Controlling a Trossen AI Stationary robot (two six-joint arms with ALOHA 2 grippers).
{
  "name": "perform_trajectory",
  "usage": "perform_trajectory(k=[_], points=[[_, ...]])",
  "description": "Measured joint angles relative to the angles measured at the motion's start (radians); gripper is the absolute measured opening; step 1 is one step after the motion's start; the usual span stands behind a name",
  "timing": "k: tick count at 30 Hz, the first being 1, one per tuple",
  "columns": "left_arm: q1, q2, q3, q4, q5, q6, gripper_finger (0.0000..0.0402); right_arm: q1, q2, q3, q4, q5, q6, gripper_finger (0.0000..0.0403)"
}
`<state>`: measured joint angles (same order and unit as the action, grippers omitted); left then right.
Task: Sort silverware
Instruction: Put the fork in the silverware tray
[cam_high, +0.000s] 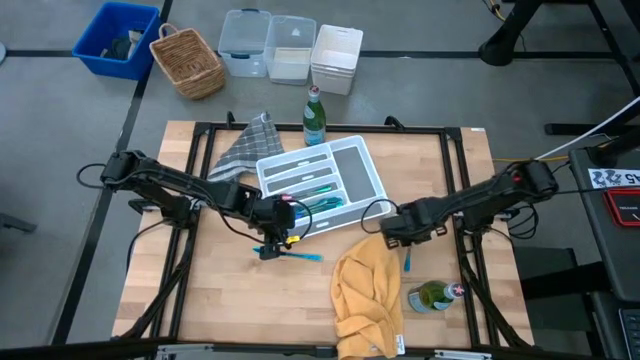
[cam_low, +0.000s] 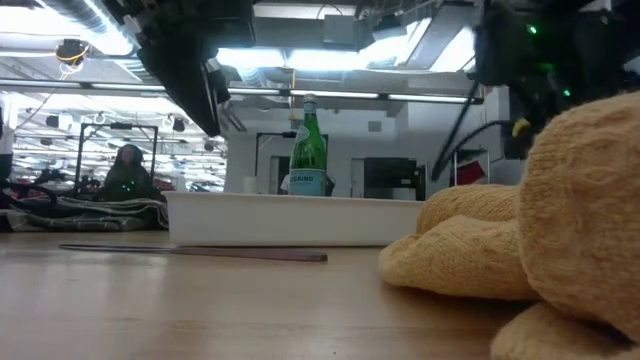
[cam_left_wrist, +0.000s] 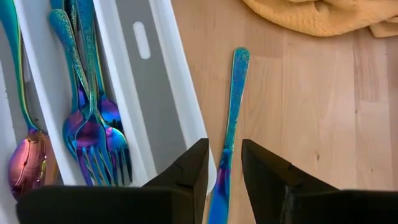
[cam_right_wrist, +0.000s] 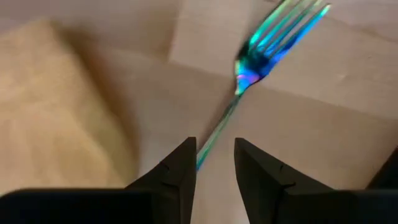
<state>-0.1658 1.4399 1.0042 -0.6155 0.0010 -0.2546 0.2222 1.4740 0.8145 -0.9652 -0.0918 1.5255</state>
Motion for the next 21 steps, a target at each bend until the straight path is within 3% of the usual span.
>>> perform_trajectory(k=[10, 17, 21], points=[[0.000, 0.000, 0.000, 0.004, 0.000, 0.000, 0.0085, 0.000, -0.024, -0.147, 0.176, 0.019, 0.041, 0.0111], [0.000, 0.000, 0.000, 0.004, 0.000, 0.000, 0.0085, 0.000, -0.024, -0.166, 0.191, 0.028, 0.043, 0.0110], [0.001, 0.000, 0.000, 0.004, 0.000, 0.000, 0.0085, 0.000, -0.023, -0.167, 0.204, 0.029, 0.040, 0.0086]])
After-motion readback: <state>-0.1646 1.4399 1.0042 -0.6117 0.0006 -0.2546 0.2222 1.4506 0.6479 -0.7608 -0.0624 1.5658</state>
